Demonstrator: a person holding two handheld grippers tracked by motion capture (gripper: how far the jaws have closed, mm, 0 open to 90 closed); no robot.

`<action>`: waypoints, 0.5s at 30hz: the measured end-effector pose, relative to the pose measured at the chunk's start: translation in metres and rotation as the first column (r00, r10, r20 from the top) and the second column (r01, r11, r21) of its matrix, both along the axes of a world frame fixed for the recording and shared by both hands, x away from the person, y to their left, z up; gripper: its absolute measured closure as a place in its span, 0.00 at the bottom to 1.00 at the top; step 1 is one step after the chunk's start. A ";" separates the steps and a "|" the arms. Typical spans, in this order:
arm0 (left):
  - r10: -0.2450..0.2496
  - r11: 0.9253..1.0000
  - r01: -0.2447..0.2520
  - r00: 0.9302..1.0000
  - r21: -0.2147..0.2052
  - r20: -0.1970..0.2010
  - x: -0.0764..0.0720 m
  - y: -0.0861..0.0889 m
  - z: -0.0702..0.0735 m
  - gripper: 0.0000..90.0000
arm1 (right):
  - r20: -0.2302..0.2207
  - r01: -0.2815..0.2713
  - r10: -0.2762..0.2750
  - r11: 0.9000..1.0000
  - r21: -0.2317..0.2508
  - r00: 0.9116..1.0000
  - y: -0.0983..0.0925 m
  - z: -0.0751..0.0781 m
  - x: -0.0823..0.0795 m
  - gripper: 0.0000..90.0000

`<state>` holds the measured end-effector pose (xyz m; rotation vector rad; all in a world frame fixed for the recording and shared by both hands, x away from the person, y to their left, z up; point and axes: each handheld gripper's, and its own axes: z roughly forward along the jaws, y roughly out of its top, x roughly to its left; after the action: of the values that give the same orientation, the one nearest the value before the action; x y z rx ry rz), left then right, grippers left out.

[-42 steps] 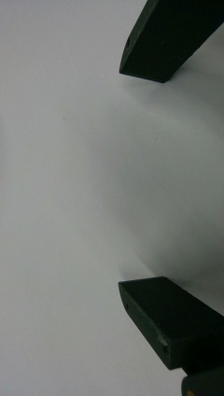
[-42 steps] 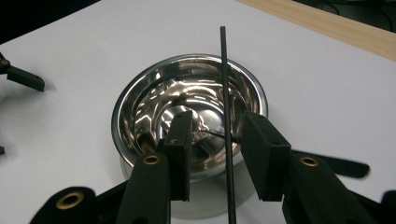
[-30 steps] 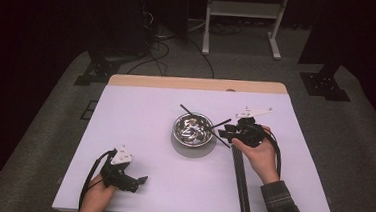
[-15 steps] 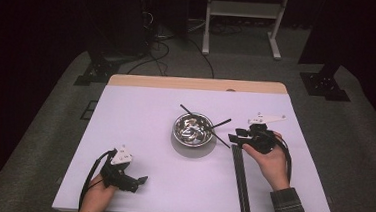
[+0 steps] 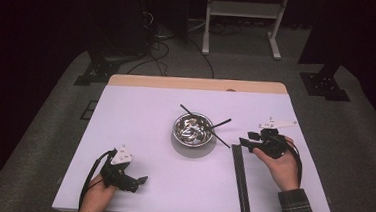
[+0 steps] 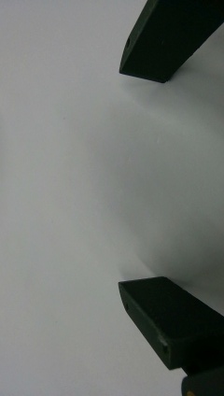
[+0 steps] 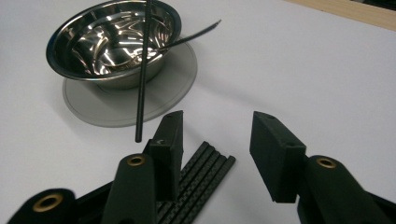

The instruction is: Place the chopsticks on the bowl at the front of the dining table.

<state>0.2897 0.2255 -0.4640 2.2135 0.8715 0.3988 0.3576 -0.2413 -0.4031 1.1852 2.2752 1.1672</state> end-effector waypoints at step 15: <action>0.000 1.000 0.000 1.000 0.000 0.000 0.000 0.000 0.000 0.00 | -0.070 0.063 -0.068 0.996 -0.068 0.995 -0.010 -0.029 0.003 0.32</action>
<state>0.2897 0.2255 -0.4640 2.2138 0.8716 0.3988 0.3610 -0.2511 -0.4317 1.2864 2.2906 1.0332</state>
